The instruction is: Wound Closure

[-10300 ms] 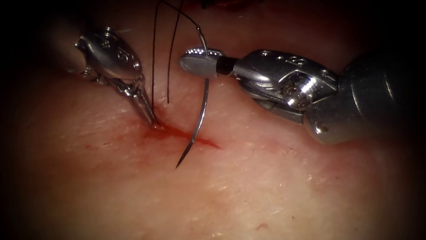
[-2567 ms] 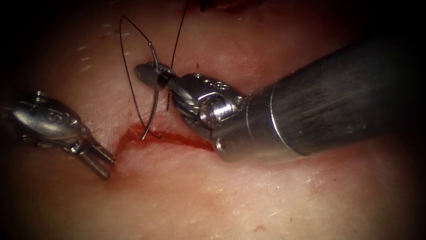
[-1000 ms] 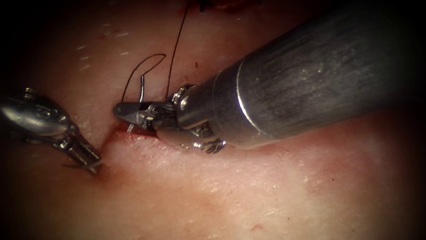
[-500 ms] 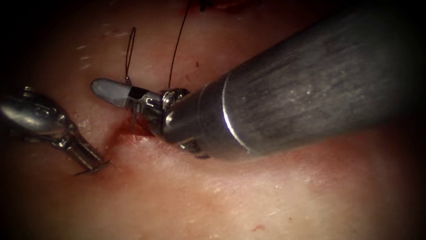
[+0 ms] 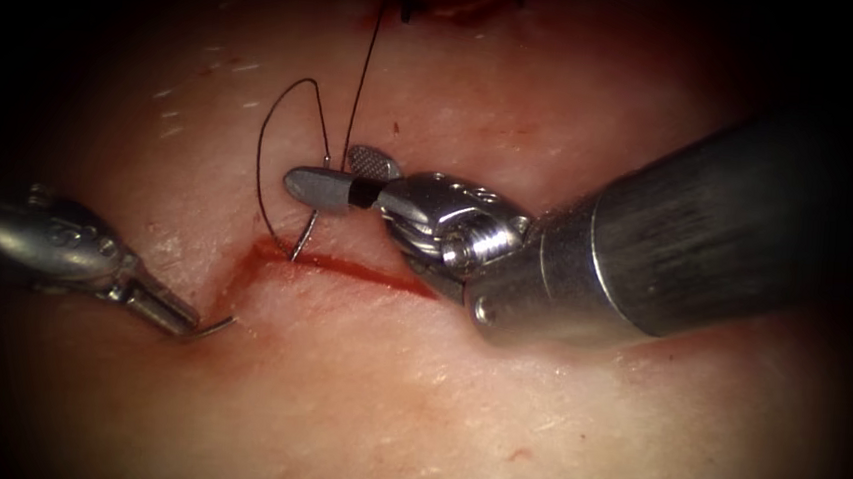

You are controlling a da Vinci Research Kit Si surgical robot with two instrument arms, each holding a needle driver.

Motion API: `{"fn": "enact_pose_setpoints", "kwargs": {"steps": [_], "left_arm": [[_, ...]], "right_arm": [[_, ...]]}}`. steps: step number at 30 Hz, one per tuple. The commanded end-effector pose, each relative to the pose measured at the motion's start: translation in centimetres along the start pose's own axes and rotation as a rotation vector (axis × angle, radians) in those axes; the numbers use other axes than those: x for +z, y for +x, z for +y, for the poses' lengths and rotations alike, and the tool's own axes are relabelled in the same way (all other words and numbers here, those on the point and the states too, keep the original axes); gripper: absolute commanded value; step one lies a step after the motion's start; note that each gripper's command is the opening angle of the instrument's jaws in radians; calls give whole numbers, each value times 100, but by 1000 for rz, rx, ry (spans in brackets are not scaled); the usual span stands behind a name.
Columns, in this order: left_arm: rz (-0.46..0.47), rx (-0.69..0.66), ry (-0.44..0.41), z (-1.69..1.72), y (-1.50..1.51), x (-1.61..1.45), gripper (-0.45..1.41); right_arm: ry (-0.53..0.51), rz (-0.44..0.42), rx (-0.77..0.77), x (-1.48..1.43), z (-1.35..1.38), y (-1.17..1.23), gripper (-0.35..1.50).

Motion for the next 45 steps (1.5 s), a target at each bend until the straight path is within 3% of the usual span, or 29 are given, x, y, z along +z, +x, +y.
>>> {"fn": "enact_pose_setpoints", "kwargs": {"steps": [1,6,18,25,35,42,45], "left_arm": [[28,37,5,12,0,17,15],[92,176,73,28,-5,25,25],[276,275,124,55,6,42,51],[304,301,134,51,20,60,52],[304,299,139,18,21,54,47],[302,300,153,29,19,52,46],[310,307,158,37,20,51,41]], "right_arm": [[10,-11,3,0,-6,-11,132],[31,-26,0,-4,-1,-12,132],[48,-33,-30,-7,10,-21,132],[64,-41,-37,-4,12,-27,132],[73,-46,-44,-4,10,-29,132],[70,-45,-43,-5,13,-27,132],[46,-30,-41,-9,16,-22,140]]}}
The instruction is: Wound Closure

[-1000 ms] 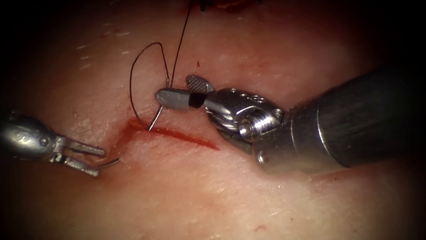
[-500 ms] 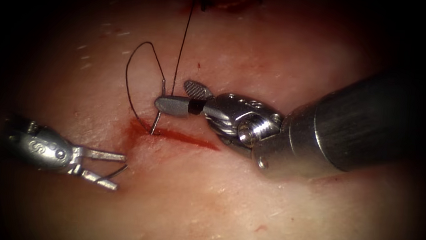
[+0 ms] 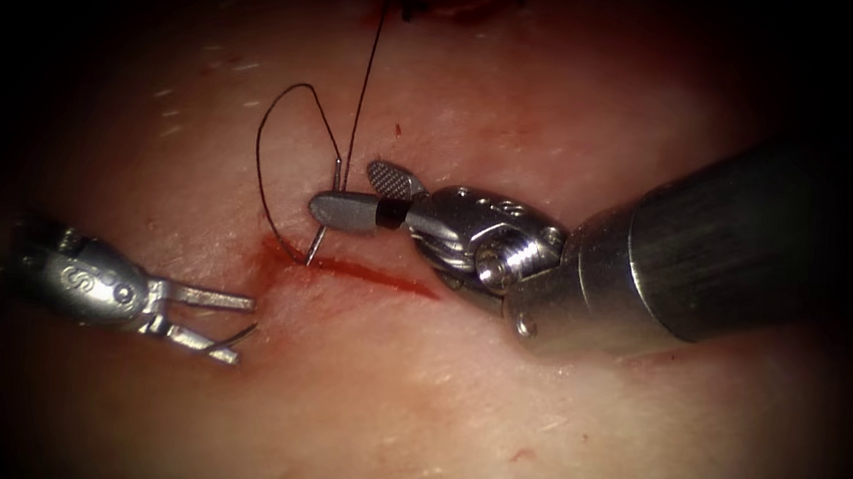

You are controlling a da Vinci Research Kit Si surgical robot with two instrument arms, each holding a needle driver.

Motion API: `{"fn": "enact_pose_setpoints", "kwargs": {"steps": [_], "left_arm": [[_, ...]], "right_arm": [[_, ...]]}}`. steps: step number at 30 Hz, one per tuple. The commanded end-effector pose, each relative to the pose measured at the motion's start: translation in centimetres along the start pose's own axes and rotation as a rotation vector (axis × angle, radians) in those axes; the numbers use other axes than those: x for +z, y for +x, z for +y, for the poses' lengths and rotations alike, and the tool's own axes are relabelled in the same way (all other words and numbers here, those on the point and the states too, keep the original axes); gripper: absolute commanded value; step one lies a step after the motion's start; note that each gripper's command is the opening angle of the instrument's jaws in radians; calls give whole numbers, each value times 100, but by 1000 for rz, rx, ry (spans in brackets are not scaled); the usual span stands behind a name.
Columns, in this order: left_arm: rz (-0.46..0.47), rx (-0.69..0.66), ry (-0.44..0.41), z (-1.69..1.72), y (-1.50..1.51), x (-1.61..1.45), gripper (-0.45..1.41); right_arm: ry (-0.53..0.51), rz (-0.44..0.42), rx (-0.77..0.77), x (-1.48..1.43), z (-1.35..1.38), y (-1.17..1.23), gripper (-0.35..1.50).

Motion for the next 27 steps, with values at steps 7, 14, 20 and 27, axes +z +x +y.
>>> {"fn": "enact_pose_setpoints", "kwargs": {"steps": [7,14,20,27], "left_arm": [[30,3,8,11,9,17,39],[58,-8,15,11,18,14,62],[82,14,19,11,27,16,64],[80,22,26,5,23,23,49]], "right_arm": [[-64,28,0,-19,8,9,149],[-97,13,-11,-25,17,6,149],[-90,9,-15,-20,12,5,149],[-90,10,-16,-20,10,3,149]]}}
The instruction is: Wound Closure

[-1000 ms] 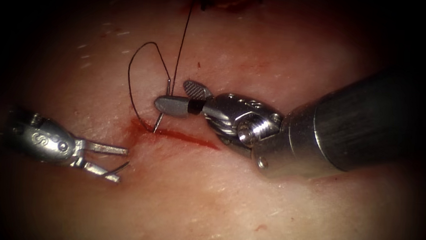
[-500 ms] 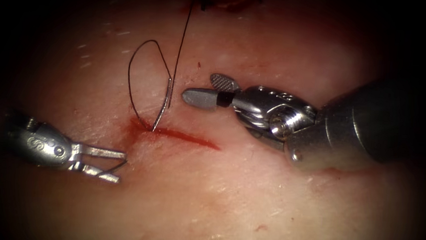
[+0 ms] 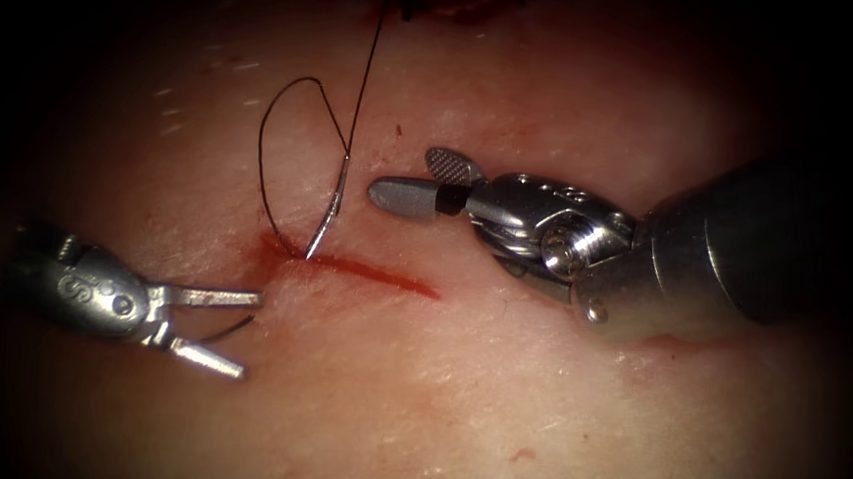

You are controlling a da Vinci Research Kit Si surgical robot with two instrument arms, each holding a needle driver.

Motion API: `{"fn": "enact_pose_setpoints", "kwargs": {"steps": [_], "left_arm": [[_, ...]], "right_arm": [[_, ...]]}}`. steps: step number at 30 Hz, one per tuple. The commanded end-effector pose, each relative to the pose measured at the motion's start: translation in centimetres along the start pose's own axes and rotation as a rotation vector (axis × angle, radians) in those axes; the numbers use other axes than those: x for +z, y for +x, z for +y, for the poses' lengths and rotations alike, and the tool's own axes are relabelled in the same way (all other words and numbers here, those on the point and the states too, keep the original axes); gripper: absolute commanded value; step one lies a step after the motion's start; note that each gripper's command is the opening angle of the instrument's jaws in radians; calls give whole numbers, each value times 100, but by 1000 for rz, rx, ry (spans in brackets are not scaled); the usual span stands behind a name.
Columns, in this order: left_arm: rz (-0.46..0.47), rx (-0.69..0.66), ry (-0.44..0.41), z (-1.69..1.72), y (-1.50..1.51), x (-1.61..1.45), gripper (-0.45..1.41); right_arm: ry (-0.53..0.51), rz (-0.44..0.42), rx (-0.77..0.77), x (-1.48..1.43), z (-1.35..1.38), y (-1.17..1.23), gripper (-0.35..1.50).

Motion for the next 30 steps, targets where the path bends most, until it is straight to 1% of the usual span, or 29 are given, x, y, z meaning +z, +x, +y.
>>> {"fn": "enact_pose_setpoints", "kwargs": {"steps": [1,3,4,6,7,9,10,11,14,16,19,22,25,28,30], "left_arm": [[3,2,-1,11,0,13,44],[3,14,-1,7,-1,12,22],[3,14,0,2,-3,11,15],[3,14,0,-3,-5,11,12],[2,16,0,-4,-7,10,2],[2,18,-2,-5,-10,11,-12],[2,19,-2,-5,-11,11,-25],[3,20,-4,-5,-12,11,-45],[7,20,-9,-2,-12,11,-45],[9,-11,-23,2,-9,10,-45],[5,-62,-65,10,0,7,-45],[13,-115,-137,19,14,0,-45],[-7,-165,-237,29,32,-13,-45],[-20,-199,-310,35,52,-30,-45],[-18,-217,-343,37,64,-42,-45]], "right_arm": [[3,-3,4,3,-10,-12,149],[2,-3,5,4,-11,-12,149],[4,-4,5,4,-13,-12,149],[6,-5,5,5,-14,-13,149],[6,-5,5,5,-15,-13,149],[6,-5,5,5,-15,-13,149],[6,-5,6,5,-15,-13,149],[6,-5,0,5,-15,-13,149],[6,-5,0,5,-15,-13,149],[6,-5,0,5,-15,-13,147],[9,-7,0,4,-16,-13,147],[12,-9,0,4,-17,-13,147],[18,-12,0,4,-17,-13,147],[23,-15,1,3,-18,-13,147],[24,-15,1,3,-18,-13,147]]}}
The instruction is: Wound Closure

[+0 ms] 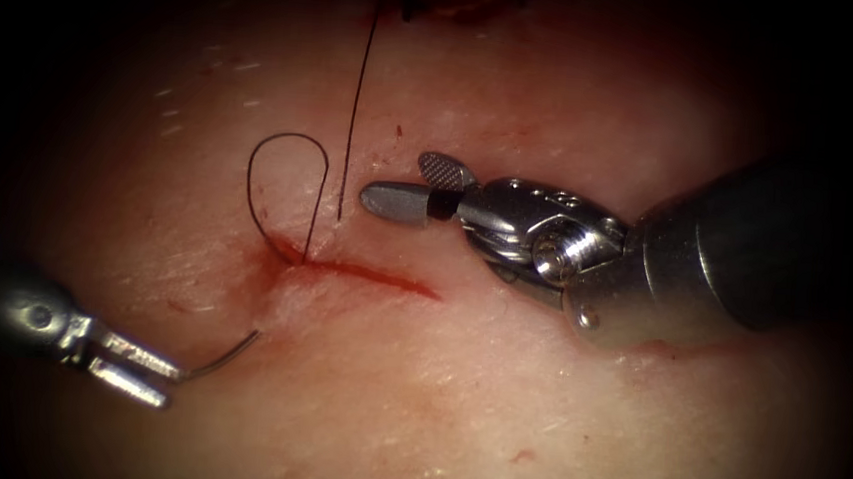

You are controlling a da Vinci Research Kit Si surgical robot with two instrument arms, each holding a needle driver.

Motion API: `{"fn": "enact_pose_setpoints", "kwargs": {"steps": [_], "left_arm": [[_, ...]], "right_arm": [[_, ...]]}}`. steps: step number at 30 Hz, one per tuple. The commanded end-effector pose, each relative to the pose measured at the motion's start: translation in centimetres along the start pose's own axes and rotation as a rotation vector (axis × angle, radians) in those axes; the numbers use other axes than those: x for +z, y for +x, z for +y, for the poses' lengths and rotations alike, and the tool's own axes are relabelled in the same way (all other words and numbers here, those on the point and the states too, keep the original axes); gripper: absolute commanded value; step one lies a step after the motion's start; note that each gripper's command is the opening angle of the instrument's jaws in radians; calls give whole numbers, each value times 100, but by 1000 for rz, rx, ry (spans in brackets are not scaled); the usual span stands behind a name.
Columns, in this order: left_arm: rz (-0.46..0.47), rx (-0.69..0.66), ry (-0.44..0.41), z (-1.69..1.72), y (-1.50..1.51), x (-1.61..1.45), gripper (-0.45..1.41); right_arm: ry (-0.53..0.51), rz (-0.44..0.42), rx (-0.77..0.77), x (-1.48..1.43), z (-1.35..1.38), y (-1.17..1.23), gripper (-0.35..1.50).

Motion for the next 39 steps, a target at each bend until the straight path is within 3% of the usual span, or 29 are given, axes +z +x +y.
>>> {"fn": "enact_pose_setpoints", "kwargs": {"steps": [1,3,8,15,28,39], "left_arm": [[12,-16,-18,13,7,10,-45],[22,-26,-53,24,25,-9,-45],[25,-34,-15,32,50,-34,-45],[57,38,132,17,81,-55,-45],[177,133,480,-47,139,-106,-45],[252,167,577,-78,197,-136,-45]], "right_arm": [[5,-4,4,3,-10,-11,147],[6,-4,4,3,-11,-12,147],[8,-5,-2,3,-11,-12,147],[11,-7,-8,3,-11,-12,147],[20,-13,-44,-1,-14,-13,145],[30,-42,-95,-7,-24,-7,143]]}}
